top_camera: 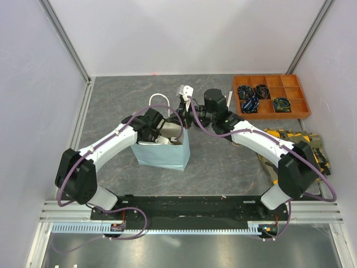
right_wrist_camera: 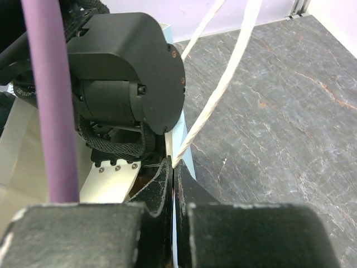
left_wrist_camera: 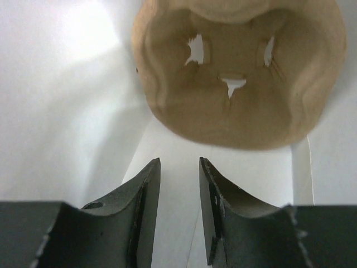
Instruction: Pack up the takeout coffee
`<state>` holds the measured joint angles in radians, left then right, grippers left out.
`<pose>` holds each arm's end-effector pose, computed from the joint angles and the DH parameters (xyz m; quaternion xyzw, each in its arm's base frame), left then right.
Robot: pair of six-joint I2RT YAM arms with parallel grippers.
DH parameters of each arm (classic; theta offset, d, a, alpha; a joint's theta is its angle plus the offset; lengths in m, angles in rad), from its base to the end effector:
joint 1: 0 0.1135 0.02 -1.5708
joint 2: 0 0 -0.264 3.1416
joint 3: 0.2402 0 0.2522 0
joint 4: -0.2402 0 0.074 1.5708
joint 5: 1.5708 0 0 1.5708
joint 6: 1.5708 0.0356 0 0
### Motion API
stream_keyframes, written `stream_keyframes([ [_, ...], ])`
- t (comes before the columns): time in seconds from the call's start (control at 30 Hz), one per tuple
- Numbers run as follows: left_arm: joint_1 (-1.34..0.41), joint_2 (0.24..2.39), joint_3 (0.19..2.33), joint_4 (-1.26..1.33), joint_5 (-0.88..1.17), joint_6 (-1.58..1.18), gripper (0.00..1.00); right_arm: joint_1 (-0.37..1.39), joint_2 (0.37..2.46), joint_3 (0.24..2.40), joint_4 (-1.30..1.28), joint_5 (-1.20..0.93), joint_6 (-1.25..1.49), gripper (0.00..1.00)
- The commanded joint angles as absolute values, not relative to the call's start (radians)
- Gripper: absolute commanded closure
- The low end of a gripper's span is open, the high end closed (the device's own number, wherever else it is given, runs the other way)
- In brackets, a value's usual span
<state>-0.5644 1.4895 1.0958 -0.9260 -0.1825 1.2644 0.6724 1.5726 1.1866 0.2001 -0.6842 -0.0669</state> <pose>0.2357 -0.1416 0.2325 0.7757 0.6120 0.1277 0.0861 0.2753 0.2480 0.3221 -0.4617 0.5987 0.4258 0.4971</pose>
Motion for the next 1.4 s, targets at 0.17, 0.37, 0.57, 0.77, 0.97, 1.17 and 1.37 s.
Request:
stream_keyframes([
  [0.17, -0.551, 1.488, 1.058, -0.897, -0.083, 1.27, 0.6, 0.667, 1.586, 1.227, 0.193, -0.73, -0.083, 1.0],
  [0.37, -0.549, 1.519, 1.057, -0.897, -0.063, 1.236, 0.59, 0.666, 1.582, 1.224, 0.187, -0.735, -0.098, 1.0],
  [0.57, -0.548, 1.491, 1.097, -0.907, -0.054, 1.226, 0.54, 0.667, 1.572, 1.218, 0.183, -0.733, -0.115, 1.0],
  [0.77, -0.551, 1.465, 1.225, -0.959, -0.032, 1.198, 0.49, 0.666, 1.563, 1.2, 0.183, -0.727, -0.133, 1.0],
  [0.97, -0.557, 1.433, 1.318, -0.989, -0.005, 1.192, 0.47, 0.667, 1.562, 1.187, 0.192, -0.721, -0.144, 1.0],
  [1.17, -0.557, 1.37, 1.351, -1.008, 0.084, 1.19, 0.43, 0.667, 1.557, 1.181, 0.192, -0.712, -0.156, 1.0],
  [1.37, -0.554, 1.332, 1.402, -1.005, 0.126, 1.118, 0.39, 0.667, 1.552, 1.177, 0.192, -0.709, -0.169, 1.0],
])
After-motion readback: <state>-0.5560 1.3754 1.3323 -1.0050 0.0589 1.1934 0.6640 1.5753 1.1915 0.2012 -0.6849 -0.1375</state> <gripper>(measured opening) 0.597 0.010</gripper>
